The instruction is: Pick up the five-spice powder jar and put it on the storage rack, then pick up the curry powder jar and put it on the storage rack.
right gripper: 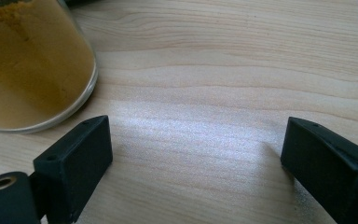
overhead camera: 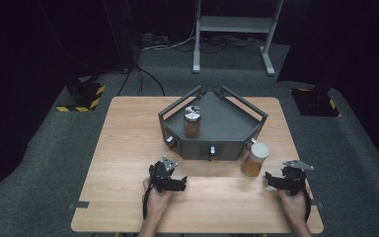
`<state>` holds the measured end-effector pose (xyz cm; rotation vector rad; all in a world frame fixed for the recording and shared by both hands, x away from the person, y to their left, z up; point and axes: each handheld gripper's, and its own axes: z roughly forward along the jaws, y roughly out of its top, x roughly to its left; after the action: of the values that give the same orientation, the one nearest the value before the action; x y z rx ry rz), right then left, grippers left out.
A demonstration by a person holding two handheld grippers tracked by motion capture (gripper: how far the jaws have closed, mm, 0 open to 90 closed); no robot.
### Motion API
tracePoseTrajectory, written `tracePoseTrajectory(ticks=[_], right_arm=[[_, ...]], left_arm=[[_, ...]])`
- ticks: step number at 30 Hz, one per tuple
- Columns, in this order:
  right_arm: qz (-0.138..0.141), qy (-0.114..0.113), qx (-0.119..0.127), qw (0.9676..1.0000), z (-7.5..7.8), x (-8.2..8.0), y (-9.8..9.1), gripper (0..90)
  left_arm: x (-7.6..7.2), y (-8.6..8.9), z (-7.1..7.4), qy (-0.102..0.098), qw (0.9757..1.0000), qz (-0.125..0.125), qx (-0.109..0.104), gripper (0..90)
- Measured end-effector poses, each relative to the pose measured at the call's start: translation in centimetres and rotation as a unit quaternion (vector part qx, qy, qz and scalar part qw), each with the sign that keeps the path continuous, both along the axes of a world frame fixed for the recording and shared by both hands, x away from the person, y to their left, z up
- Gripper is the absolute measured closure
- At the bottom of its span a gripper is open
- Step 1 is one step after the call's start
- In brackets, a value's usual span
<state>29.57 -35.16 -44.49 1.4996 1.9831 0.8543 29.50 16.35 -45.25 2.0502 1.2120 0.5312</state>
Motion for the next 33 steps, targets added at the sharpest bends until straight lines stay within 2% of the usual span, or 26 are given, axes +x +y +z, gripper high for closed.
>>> tracePoseTrajectory(ticks=[25,33], right_arm=[[-0.002,0.001,0.000,1.0000,0.02,0.02,0.05,8.5],[0.005,0.005,0.000,1.0000,0.08,0.20,-0.03,5.4]], left_arm=[[0.02,-0.01,0.00,0.001,1.0000,0.001,-0.001,3.6],[0.03,-0.01,0.00,0.001,1.0000,0.002,-0.001,3.6]])
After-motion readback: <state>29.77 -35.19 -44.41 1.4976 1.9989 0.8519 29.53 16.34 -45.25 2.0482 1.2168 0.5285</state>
